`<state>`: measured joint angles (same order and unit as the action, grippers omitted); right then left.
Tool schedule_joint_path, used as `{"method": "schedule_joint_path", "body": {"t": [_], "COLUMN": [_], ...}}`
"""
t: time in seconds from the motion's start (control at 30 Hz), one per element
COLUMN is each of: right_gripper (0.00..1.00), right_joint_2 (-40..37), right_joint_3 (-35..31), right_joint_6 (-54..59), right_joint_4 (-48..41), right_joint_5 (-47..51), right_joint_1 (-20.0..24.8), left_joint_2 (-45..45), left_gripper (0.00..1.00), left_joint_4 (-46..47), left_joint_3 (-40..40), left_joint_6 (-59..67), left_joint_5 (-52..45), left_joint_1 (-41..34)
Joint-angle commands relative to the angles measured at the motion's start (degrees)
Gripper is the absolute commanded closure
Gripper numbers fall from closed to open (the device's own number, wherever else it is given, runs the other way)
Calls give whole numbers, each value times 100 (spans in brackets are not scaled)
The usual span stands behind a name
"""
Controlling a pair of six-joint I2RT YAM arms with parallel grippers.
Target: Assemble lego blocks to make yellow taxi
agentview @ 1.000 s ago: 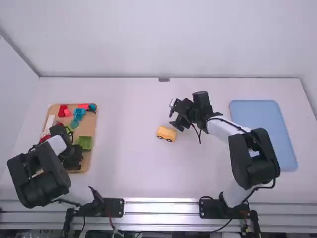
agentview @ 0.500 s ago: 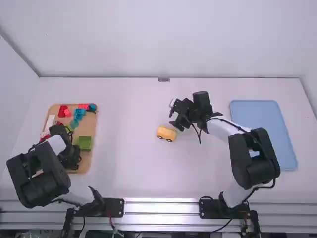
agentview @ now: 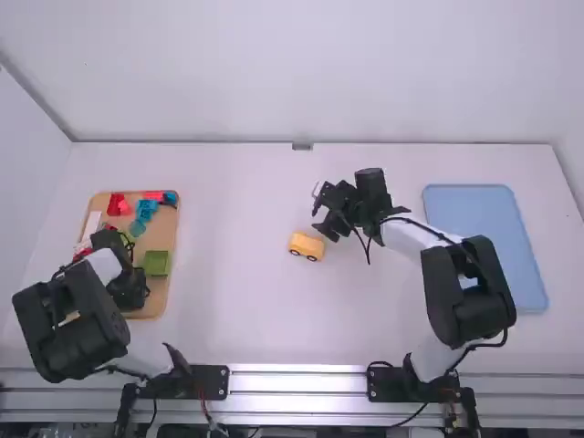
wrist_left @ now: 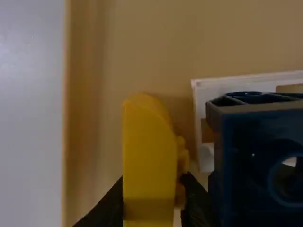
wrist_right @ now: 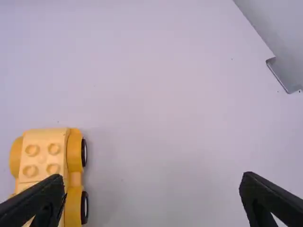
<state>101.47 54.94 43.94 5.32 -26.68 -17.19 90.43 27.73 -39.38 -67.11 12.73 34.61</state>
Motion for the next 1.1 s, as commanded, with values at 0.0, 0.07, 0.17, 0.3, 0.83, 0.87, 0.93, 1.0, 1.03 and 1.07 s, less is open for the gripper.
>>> {"method": "schedule_joint_path", "body": {"t": [0.0,0.07,0.17,0.3,0.83,0.87,0.93,1.0,1.03,1.07], "right_gripper": [2,2,2,2,2,2,2,2,2,2], "right_joint_2": [-74,-74,-74,-74,-74,-74,-74,-74,-74,-74], "right_joint_3": [-28,-28,-28,-28,-26,-28,-28,-28,-26,-26], "right_joint_6": [-22,-22,-22,0,-2,0,-162,-424,-632,-892], "right_joint_4": [-22,-24,-55,-109,-101,-96,-7,111,210,356], "right_joint_5": [-44,-33,-33,-26,-28,-39,-44,-50,-63,-120], "right_joint_1": [-11,-11,-11,-13,-11,-11,-13,-13,-13,-13], "left_joint_2": [55,55,55,52,-455,-625,-1115,-1453,-1665,-1945], "left_gripper": [78,81,87,87,98,98,98,98,98,98], "left_joint_4": [26,28,39,0,745,767,780,748,715,684], "left_joint_3": [-20,-22,-22,-22,-743,-769,-769,-737,-715,-697], "left_joint_6": [-59,-59,-48,376,437,540,787,990,1121,1279], "left_joint_5": [129,127,129,129,-138,-136,-186,-284,-328,-328], "left_joint_1": [22,20,20,20,-17,-11,-63,-151,-210,-313]}}
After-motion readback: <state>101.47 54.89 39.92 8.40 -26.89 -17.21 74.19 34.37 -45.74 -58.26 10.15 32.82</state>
